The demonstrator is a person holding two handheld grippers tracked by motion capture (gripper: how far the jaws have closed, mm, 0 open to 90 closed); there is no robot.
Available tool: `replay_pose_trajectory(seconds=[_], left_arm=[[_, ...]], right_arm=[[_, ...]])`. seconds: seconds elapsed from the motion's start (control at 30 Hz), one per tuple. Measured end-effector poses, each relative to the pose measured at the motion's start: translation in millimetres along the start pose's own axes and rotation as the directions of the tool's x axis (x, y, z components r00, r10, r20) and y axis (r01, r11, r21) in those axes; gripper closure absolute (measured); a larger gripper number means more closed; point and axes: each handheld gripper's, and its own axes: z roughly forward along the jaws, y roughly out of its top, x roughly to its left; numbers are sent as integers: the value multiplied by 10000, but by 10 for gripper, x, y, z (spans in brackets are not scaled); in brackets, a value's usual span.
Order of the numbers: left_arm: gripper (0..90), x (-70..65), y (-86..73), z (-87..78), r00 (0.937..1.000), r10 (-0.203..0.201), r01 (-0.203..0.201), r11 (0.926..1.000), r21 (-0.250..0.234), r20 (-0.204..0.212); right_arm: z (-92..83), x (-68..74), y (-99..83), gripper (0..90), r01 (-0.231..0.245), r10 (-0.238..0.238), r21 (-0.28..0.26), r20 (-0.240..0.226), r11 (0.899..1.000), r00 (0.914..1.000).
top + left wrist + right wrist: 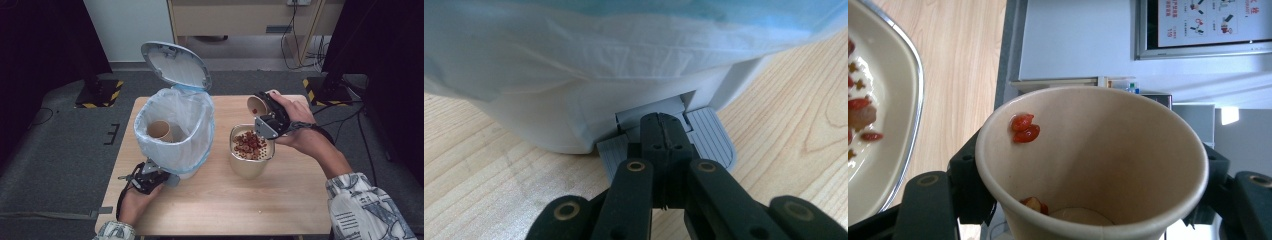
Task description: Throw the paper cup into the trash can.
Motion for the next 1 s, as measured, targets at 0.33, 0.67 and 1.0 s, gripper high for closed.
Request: replay_pose_trajectory(seconds=[0.33, 0.67, 1.0], left_arm=[[900, 0, 0, 0, 10000, -3, 3, 10000, -3, 2], [900, -1, 1, 0, 10000, 0, 0, 10000, 0, -5], [900, -2, 1, 1, 10000, 10, -10, 10000, 1, -12]], right_arm=[[7, -59, -8, 267, -392, 392, -29, -130, 9992, 9991], [-15, -132, 2, 266, -897, 894, -236, -132, 9957, 9959], [-16, -187, 51, 266, -1228, 1222, -464, -159, 9913, 9924]])
